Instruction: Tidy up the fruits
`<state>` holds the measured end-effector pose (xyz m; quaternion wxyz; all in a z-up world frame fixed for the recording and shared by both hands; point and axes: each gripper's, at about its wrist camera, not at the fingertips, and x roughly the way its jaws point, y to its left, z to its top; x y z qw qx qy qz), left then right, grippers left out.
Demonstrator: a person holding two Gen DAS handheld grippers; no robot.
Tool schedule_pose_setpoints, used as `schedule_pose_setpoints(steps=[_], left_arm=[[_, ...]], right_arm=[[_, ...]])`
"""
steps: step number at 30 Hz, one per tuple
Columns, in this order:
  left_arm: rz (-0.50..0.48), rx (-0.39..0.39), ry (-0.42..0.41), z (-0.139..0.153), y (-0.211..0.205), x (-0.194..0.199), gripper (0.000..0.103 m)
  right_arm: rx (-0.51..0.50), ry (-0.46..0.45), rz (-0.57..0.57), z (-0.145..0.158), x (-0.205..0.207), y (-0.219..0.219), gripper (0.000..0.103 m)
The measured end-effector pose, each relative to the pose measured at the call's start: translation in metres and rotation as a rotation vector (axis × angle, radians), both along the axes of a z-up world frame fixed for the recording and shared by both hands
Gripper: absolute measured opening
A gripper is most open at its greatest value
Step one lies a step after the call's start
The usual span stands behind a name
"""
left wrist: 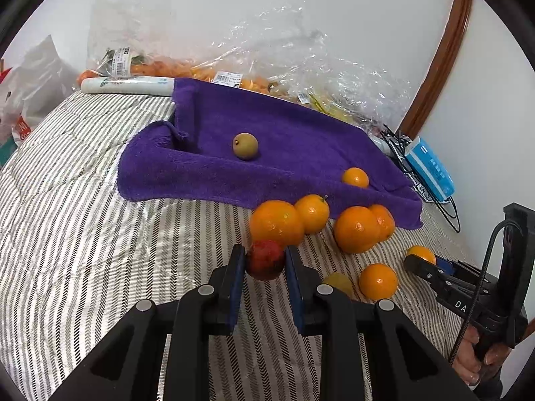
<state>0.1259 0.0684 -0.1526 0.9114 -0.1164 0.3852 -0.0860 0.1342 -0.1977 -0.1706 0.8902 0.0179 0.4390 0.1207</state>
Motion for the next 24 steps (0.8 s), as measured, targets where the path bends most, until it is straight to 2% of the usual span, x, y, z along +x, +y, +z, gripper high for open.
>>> schedule_pose_setpoints(steps=[12,24], left_arm=[[-0.011,0.021,-0.029,0.005,-0.005,-0.007,0.023],[-0.013,0.038,-0.069,0.01,-0.009,-0.014,0.023]], right_arm=[[0.015,-0.029,-0.061,0.004,-0.006,-0.008,0.035],[0.041,-0.039,-0.067,0.009,-0.026,-0.007,0.035]])
